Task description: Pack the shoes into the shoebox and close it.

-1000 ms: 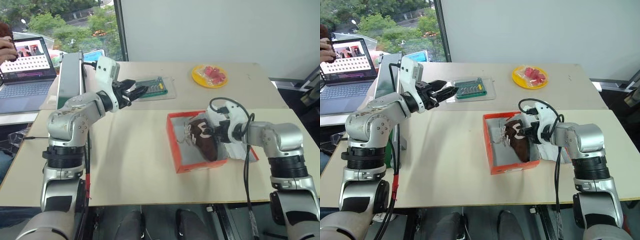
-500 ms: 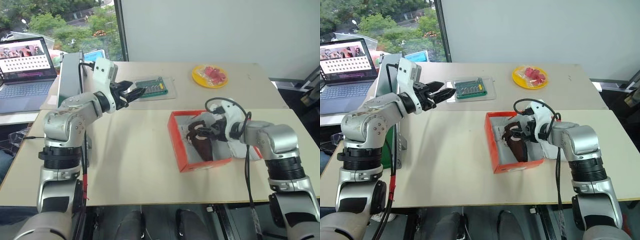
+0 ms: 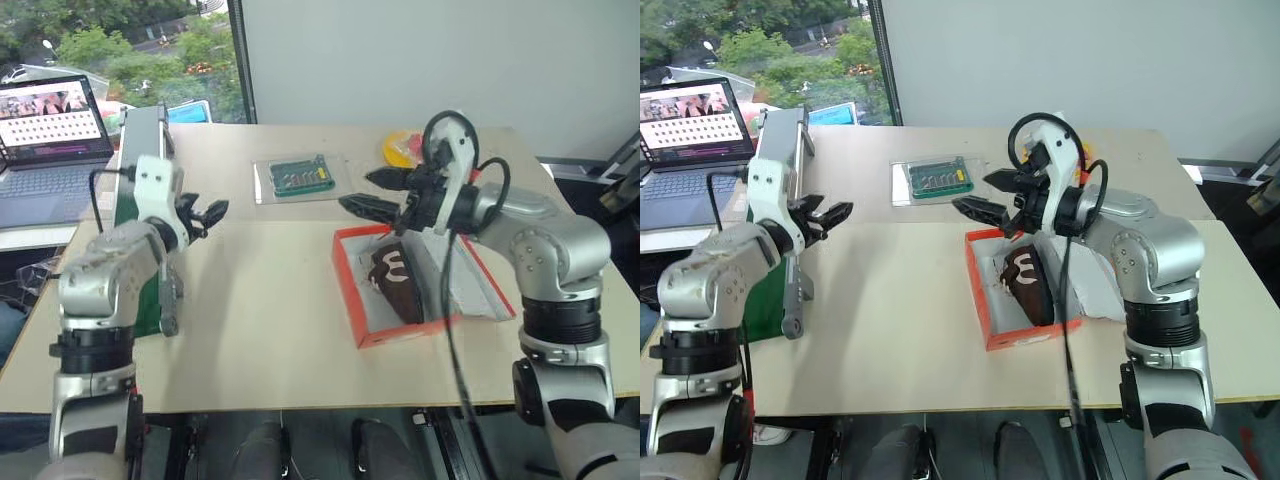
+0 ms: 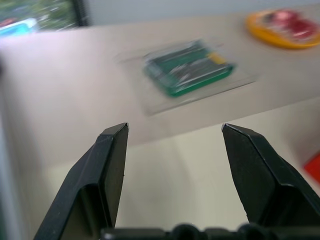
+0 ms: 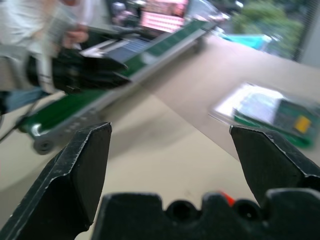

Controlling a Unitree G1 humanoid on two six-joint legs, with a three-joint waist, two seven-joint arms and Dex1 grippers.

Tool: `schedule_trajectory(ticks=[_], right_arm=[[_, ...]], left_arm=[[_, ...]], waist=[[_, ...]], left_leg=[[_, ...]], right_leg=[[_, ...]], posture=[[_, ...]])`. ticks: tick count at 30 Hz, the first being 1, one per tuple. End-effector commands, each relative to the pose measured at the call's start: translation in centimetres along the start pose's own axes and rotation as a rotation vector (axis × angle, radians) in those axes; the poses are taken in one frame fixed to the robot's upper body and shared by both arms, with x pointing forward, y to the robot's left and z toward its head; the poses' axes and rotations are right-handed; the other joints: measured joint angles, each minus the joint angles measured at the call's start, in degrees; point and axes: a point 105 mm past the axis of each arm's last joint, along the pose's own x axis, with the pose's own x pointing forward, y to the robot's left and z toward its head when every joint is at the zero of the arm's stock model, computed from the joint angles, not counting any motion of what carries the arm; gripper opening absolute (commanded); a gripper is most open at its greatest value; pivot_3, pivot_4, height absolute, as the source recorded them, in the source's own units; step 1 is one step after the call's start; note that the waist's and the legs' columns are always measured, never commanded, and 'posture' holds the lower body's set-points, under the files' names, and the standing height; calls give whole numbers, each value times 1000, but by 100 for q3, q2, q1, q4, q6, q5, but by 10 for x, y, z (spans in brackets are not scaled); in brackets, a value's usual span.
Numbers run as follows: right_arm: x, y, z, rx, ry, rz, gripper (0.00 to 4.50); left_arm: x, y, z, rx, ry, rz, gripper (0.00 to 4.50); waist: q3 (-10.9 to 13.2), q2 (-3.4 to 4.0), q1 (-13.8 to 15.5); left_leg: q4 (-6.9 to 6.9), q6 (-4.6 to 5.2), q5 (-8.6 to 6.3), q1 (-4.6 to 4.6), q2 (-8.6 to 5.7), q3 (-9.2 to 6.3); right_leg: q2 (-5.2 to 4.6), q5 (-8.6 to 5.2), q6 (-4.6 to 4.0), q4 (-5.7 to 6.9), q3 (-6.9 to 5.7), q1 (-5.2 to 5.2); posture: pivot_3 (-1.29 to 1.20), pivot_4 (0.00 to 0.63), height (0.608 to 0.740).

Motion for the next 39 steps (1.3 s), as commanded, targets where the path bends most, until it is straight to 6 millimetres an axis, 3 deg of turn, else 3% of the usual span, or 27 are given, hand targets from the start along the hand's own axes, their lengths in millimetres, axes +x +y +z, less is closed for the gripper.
schedule_trajectory(ticks=[1, 4, 11, 17, 29, 39], right_arm=[[13, 9, -13, -18, -27, 55, 4500], [27, 17, -27, -16, -18, 97, 4500], [48, 24, -51, -36, 17, 144, 4500], [56, 20, -52, -75, 13, 120, 4500], [68, 17, -55, -56, -7, 99, 4500], [57, 3, -66, -44, 16, 23, 4500]], left_arm=[[-15, 21, 23, 10, -129, 140, 3677], [-24, 34, 21, -33, -160, 224, 4453], [-50, 61, -9, -90, -162, 427, 4453], [-61, 68, -37, -124, -105, 507, 4453], [-48, 56, -34, -156, -124, 527, 4453], [-47, 59, -32, -141, -132, 514, 4453]], waist=[[0, 0, 15], [0, 0, 10], [-1, -1, -33], [-1, -1, -20], [-2, -3, -26], [-2, -3, -27]], left_leg=[[0, -1, 0, 0, -1, 2], [1, -6, 3, 1, -1, 2], [-4, -14, 7, 12, 0, 4], [-3, -14, 6, 12, 1, 1], [-4, -14, 5, 14, 1, -1], [-5, -15, 6, 14, 1, -1]], right_leg=[[-2, 0, 0, 0, 1, 0], [-2, 0, -1, 3, 2, -1], [-1, 1, -2, 10, 7, -1], [-3, 2, -4, 14, 3, -1], [-3, 5, -9, 17, 1, 0], [-4, 6, -10, 16, 0, -1]], posture=[[0, 150, 740], [0, 150, 740], [0, 150, 740], [0, 150, 740], [0, 150, 740], [0, 150, 740]])
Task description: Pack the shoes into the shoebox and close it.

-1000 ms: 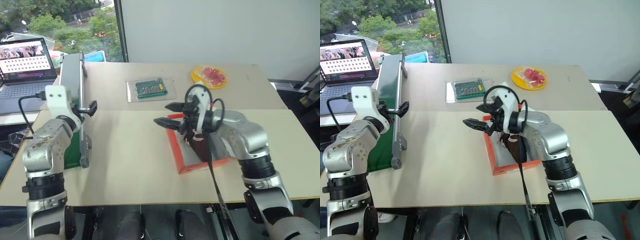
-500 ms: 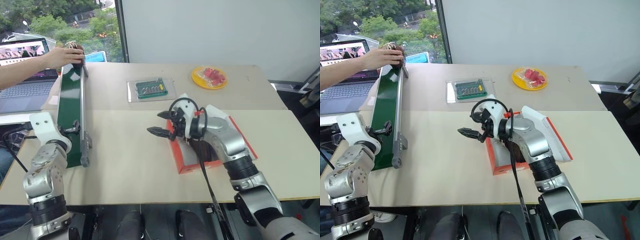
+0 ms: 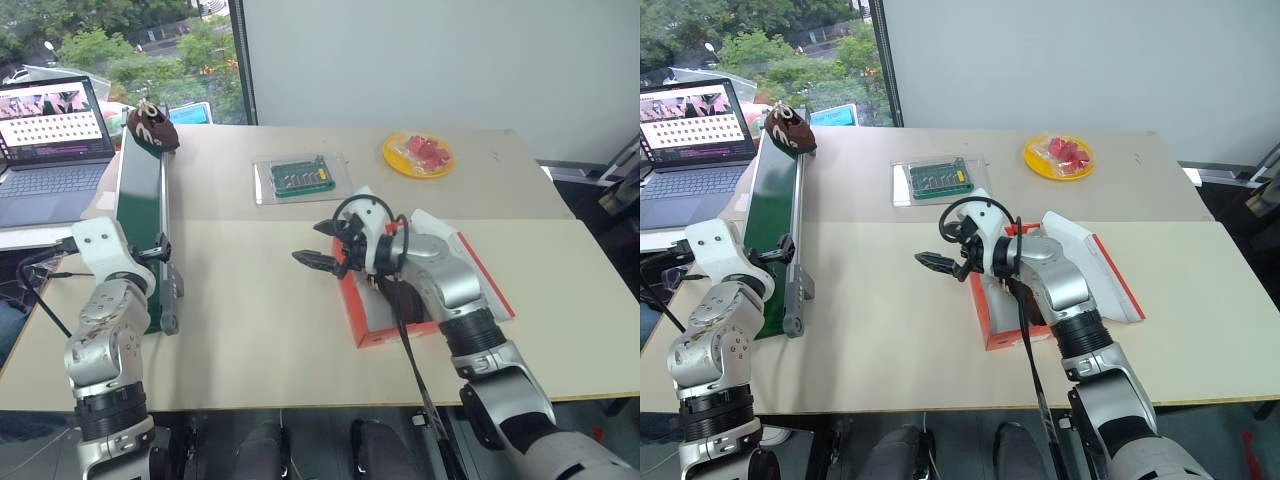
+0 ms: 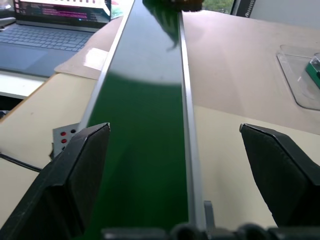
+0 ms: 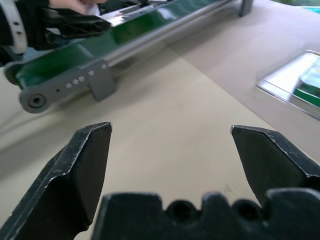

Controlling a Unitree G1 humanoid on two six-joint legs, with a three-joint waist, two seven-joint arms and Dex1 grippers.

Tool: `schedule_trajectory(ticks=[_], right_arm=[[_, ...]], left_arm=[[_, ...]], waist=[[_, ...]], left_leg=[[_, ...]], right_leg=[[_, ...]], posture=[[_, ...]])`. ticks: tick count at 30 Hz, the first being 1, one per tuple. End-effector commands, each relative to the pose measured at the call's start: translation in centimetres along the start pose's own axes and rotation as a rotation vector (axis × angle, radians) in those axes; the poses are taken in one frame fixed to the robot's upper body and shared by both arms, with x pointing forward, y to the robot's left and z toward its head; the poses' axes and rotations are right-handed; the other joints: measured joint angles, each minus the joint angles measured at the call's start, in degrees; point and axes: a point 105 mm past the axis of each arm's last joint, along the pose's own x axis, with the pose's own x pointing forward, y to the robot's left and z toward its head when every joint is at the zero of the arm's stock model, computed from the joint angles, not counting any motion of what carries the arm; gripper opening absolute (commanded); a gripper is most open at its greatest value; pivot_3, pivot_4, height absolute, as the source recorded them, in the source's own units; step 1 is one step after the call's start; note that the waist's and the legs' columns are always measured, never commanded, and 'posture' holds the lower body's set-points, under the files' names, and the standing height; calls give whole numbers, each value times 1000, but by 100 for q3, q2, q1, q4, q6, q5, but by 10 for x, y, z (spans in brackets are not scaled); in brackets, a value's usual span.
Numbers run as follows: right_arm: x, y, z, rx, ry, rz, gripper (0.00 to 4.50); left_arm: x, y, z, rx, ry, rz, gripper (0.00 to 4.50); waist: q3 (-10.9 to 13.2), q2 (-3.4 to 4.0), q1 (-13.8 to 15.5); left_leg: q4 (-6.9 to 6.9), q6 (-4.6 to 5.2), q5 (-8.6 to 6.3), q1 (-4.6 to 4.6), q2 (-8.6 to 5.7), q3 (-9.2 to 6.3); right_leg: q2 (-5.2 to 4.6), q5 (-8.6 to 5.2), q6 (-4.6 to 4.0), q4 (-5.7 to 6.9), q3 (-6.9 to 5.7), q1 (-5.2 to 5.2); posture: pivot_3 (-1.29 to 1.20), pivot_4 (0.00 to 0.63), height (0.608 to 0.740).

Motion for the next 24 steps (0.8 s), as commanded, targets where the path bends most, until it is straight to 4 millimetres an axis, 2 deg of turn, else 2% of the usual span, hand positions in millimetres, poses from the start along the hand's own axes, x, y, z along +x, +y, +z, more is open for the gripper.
schedule_trajectory(ticks=[1, 10, 17, 24], right_arm=[[-4, -4, 12, -35, -46, -24, 4500], [1, -3, 15, -47, -57, -23, 4500], [1, -5, 18, -67, -58, -23, 4500], [-3, -7, 19, -72, -59, -46, 4500]], left_arm=[[1, -2, 19, 10, -76, -16, 4453], [12, -38, 30, -29, -111, -98, 4453], [32, -59, 36, -66, -141, 12, 4453], [46, -61, 37, -115, -164, 179, 4453]], waist=[[0, 0, -1], [0, 0, 6], [0, -1, 5], [0, -1, -4]], left_leg=[[0, 0, 0, 0, 0, 0], [0, 1, 0, 0, -1, 1], [0, 1, 0, -1, -2, 1], [0, 0, 0, -2, -2, 1]], right_leg=[[1, 0, 0, 0, 0, 0], [1, 0, 0, 0, 0, 1], [2, 0, 0, -2, -1, 1], [1, 0, 0, -4, 0, 1]], posture=[[0, 150, 740], [0, 150, 740], [0, 150, 740], [0, 150, 740]])
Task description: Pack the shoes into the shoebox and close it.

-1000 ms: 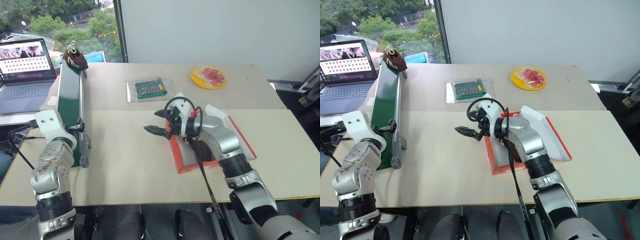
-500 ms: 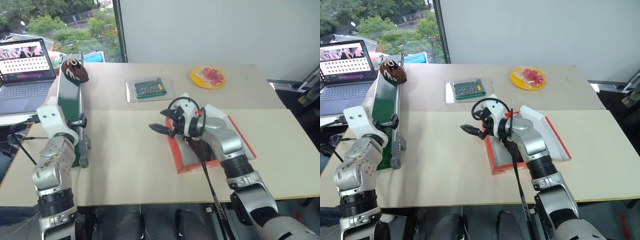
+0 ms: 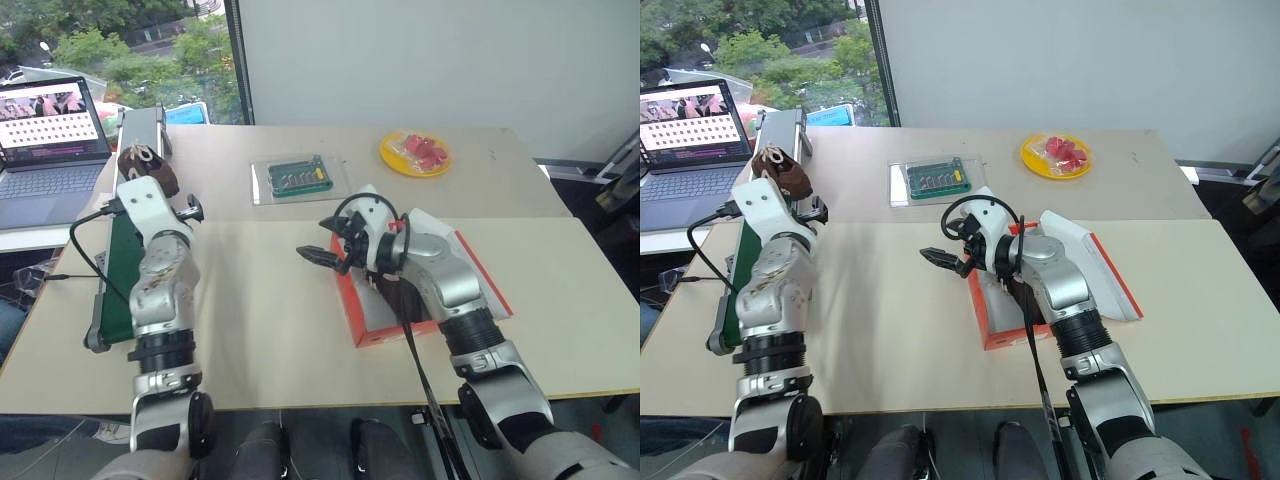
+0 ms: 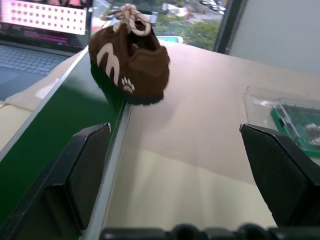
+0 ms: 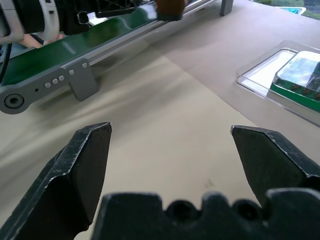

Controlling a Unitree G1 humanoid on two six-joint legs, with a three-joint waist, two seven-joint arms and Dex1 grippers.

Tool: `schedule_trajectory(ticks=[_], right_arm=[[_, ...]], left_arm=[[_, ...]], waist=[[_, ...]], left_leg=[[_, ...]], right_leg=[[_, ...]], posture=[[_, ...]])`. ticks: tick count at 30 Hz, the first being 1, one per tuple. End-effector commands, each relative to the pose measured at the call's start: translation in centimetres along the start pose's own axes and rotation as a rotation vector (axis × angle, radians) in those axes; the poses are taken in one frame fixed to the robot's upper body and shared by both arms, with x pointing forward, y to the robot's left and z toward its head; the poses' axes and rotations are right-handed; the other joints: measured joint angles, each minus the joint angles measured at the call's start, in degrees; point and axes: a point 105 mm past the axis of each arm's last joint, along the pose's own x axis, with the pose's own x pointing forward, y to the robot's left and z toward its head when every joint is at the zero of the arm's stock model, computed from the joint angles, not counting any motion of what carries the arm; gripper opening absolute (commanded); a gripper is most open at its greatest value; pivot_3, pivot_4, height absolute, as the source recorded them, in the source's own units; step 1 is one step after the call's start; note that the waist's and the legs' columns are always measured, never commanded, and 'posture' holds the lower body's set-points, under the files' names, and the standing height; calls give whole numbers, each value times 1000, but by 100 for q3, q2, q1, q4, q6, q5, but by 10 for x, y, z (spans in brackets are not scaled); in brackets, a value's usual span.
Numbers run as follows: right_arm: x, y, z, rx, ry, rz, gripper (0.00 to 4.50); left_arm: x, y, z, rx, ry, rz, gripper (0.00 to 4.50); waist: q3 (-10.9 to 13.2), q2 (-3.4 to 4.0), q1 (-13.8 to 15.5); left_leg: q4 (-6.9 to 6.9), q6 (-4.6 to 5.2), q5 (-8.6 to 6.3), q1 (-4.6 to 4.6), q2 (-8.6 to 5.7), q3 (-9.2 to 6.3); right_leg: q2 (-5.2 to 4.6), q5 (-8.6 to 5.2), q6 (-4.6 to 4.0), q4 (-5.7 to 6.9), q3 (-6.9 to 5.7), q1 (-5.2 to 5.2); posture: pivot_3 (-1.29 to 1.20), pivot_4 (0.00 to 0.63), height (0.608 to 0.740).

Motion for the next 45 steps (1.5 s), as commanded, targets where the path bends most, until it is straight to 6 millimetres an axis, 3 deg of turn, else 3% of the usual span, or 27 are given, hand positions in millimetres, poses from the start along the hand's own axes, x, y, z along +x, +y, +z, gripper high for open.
schedule_trajectory(ticks=[1, 8, 17, 23, 26, 28, 31, 34, 36, 38, 45], right_arm=[[-5, -3, 19, -51, -58, -20, 4500], [-8, -5, 21, -59, -59, -39, 4500], [-12, -6, 25, -68, -59, -42, 4500], [-12, -7, 24, -76, -45, -39, 4500], [-12, -6, 27, -81, -49, -35, 4500], [-12, -6, 32, -76, -64, -35, 4500], [-15, -12, 51, 12, -145, -57, 4500], [-19, -21, 68, 140, -234, -90, 4500], [-30, -39, 95, 386, -398, -126, 4500], [-39, -52, 107, 573, -487, -136, 4500], [-51, -72, 88, 880, -489, -175, 4500]], left_arm=[[5, 3, 16, -17, -80, 88, 4453], [13, 2, 1, -18, -36, 154, 4453], [19, 2, -40, -36, 96, 150, 4453], [18, 12, -30, -99, 32, 151, 2753], [19, 11, 3, -78, -90, 120, 2593], [19, -2, 24, -59, -161, 30, 2593], [8, -47, 49, -89, -233, -266, 2593], [-11, -83, 60, -54, -271, -519, 2593], [-40, -112, 67, -81, -273, -765, 2593], [-66, -131, 71, -93, -265, -949, 2593], [-118, -165, 65, -210, -125, -1264, 2593]], waist=[[0, 0, -8], [0, 0, 1], [0, 0, 15], [0, 0, 22], [0, 0, 10], [0, -1, 3], [0, -1, 28], [0, -1, 59], [0, -1, 54], [0, 0, 44], [0, 2, -4]], left_leg=[[0, 0, 0, 0, 0, 1], [0, 0, 0, 0, 0, 2], [-1, -1, 1, 0, 0, 4], [0, -1, 1, 2, 1, 2], [0, -1, 1, 1, 1, 2], [0, -4, 2, -2, 1, 2], [-1, -33, 20, -9, 1, 8], [1, -36, 21, -18, 1, 24], [1, -37, 22, -17, 2, 28], [0, -37, 22, -21, 6, 26], [-2, -23, 16, -15, 6, 17]], right_leg=[[0, 0, 0, 0, 0, 0], [-1, 0, 0, 1, 0, -1], [-1, 0, 0, 1, -5, -1], [-2, 0, 0, 5, -8, 2], [-1, 0, 0, 4, -8, 2], [0, 0, 0, 2, -9, 0], [0, 0, 0, -1, -12, -4], [-2, 0, 0, -7, -19, -4], [-1, 0, 0, -8, -22, -3], [1, 0, 0, -5, -22, -6], [1, 0, -1, -8, -19, 0]], posture=[[0, 150, 740], [0, 150, 740], [0, 150, 740], [0, 150, 740], [0, 150, 740], [0, 150, 740], [0, 150, 740], [0, 150, 740], [0, 150, 740], [0, 150, 740], [0, 150, 740]])
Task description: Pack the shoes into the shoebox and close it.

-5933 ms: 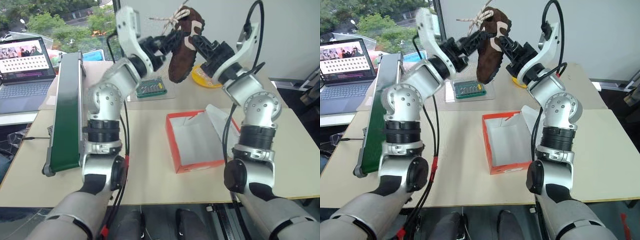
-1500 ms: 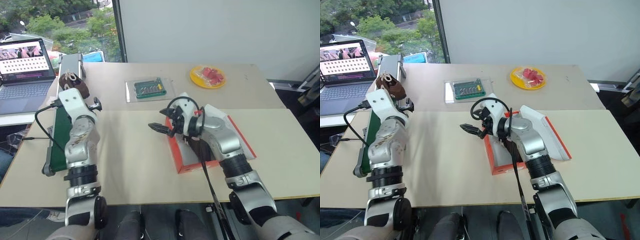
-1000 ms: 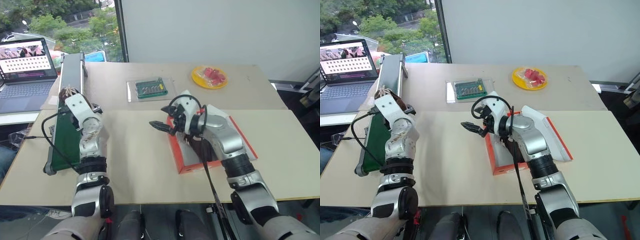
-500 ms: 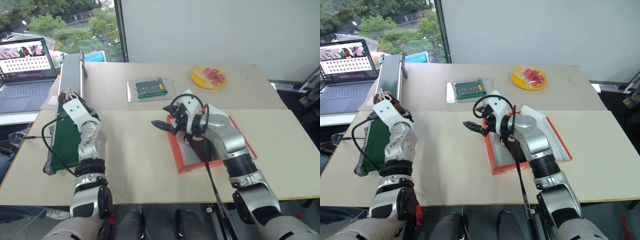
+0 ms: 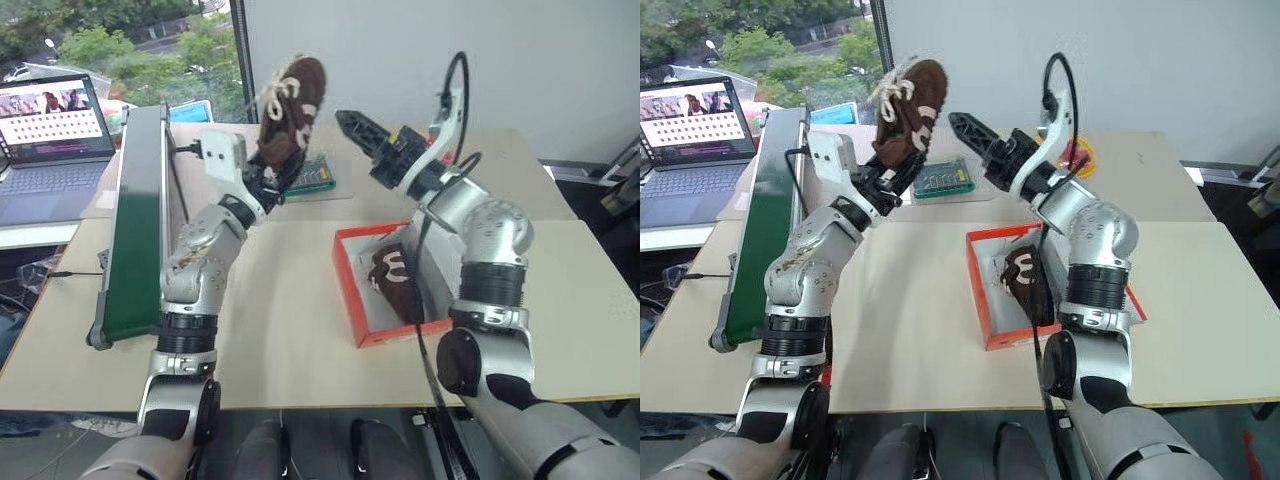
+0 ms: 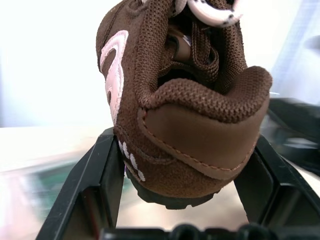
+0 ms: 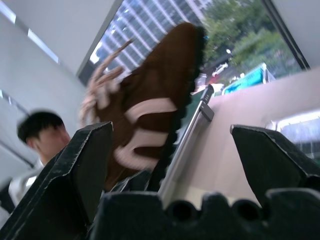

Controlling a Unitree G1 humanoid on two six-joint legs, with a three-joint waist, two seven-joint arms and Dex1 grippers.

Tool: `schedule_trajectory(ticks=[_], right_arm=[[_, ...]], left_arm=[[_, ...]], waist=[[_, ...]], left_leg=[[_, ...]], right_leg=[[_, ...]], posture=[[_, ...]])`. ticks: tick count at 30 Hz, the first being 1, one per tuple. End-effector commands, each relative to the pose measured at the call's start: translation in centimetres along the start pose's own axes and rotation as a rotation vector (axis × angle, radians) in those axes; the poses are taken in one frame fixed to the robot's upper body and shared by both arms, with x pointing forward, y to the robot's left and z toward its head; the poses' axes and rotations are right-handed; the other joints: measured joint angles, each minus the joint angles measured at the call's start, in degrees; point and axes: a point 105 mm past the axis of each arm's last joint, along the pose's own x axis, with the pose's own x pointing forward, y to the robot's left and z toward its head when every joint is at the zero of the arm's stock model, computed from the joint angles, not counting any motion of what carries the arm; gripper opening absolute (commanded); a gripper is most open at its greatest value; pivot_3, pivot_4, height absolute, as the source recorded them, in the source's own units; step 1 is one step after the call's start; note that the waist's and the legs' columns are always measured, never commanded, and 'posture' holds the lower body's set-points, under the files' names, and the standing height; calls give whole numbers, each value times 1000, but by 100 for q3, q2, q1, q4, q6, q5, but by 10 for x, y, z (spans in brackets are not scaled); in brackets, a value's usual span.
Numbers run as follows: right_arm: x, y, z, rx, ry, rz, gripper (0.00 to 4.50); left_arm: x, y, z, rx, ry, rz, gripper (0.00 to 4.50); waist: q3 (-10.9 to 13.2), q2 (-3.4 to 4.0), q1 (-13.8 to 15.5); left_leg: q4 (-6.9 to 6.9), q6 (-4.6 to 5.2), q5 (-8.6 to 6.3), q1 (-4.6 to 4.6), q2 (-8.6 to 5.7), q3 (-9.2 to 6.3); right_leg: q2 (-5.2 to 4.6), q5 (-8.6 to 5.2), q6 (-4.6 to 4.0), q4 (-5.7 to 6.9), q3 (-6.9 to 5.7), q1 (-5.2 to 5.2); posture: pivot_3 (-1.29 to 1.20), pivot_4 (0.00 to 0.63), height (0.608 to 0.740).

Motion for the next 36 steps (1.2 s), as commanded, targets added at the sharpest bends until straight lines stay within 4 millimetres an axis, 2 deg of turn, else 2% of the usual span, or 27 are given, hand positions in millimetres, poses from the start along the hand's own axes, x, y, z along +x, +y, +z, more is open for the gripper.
schedule_trajectory(ticks=[1, 8, 11, 13, 17, 19, 24, 27, 36], right_arm=[[-6, -4, 4, 100, -19, -5, 4500], [-9, 3, 11, 130, -58, 11, 4500], [-10, 5, 14, 128, -70, 16, 4500], [-12, 7, 16, 124, -75, 19, 4500], [-18, 9, 23, 105, -79, 17, 4500], [-23, 10, 27, 85, -72, 14, 4500], [-30, 16, 30, 54, -57, 24, 4500], [-30, 19, 32, 46, -55, 31, 4500], [-26, 25, 34, 57, -70, 57, 4500]], left_arm=[[4, -40, 4, -53, 5, -176, 2593], [7, -71, -11, -131, 65, -285, 2593], [6, -78, -17, -141, 89, -312, 2593], [6, -74, -18, -141, 89, -297, 2593], [7, -53, -17, -102, 90, -223, 2593], [7, -35, -10, -54, 81, -173, 2593], [8, -15, -2, -25, 61, -113, 2593], [8, -17, -7, -26, 74, -129, 2593], [14, -52, -16, -77, 78, -213, 2593]], waist=[[1, 1, -10], [3, 5, -46], [3, 5, -29], [3, 5, -24], [3, 5, -14], [3, 5, -9], [3, 8, -13], [4, 9, -22], [4, 9, -10]], left_leg=[[0, 13, -8, 2, -1, -5], [0, 33, -19, 4, -1, -19], [1, 35, -20, 3, -3, -19], [1, 35, -20, 3, -3, -19], [1, 35, -20, 3, -3, -19], [0, 36, -20, 2, -3, -19], [0, 37, -21, 2, -3, -19], [-2, 37, -21, 2, -3, -19], [-1, 38, -22, 0, -3, -19]], right_leg=[[1, 0, 0, 1, 3, 0], [8, 0, 0, 3, 18, -7], [6, 0, 1, 2, 18, -6], [6, 0, 1, 1, 18, -6], [6, 0, 1, 1, 18, -5], [6, 0, 1, 0, 17, -5], [7, -1, 1, -4, 17, -5], [7, -1, 1, -4, 18, -6], [5, -1, 1, -5, 18, -5]], posture=[[0, 150, 740], [0, 150, 740], [0, 150, 740], [0, 150, 740], [0, 150, 740], [0, 150, 740], [0, 150, 740], [0, 150, 740], [0, 150, 740]])
